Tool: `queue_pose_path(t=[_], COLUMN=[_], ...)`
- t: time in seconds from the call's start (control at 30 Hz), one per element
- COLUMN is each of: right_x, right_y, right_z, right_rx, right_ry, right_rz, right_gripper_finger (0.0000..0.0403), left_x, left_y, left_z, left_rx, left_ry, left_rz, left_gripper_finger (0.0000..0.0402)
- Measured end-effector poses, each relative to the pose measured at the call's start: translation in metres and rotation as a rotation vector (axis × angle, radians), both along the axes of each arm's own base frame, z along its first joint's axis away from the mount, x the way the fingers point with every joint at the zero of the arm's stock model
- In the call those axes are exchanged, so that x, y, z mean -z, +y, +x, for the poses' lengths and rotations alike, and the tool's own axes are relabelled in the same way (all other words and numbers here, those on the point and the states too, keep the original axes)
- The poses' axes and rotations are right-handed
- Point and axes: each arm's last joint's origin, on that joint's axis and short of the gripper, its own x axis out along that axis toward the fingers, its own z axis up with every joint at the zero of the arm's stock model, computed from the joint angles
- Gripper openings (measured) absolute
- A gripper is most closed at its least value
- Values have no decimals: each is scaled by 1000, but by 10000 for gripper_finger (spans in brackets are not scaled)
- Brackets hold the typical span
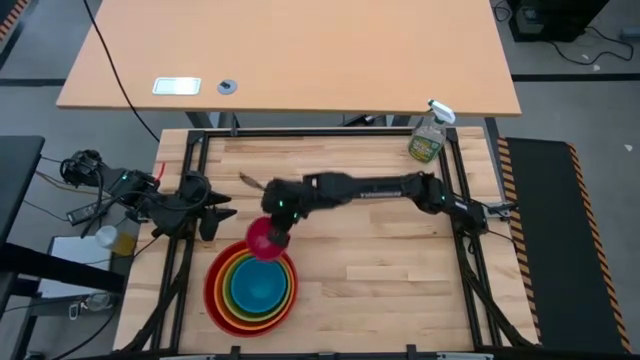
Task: Nest bowls inside each other
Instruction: Stack the red bowl on top of the blue bowl
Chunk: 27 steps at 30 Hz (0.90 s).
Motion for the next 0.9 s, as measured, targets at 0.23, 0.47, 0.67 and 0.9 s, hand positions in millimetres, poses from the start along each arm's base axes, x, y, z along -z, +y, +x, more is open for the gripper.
queue_pose_path(t=[0.23,0.47,0.67,0.9], right_x=[2,57,94,94], right_y=[53,84,98,100], right_z=[9,25,31,31], right_rx=[-16,-28,-30,-31], right_ry=[-137,-79,-16,-22], right_rz=[-49,-41,-59,-64], right_gripper_finger=[27,28,28,37], left_x=[-1,-2,-3,-4], left_y=[0,-1,-1,-2], left_z=[0,1,3,3], left_rx=[3,2,0,0], left_ry=[-7,-21,-40,-47], left_rz=[-1,-9,-22,-26], left_gripper_finger=[221,221,221,221])
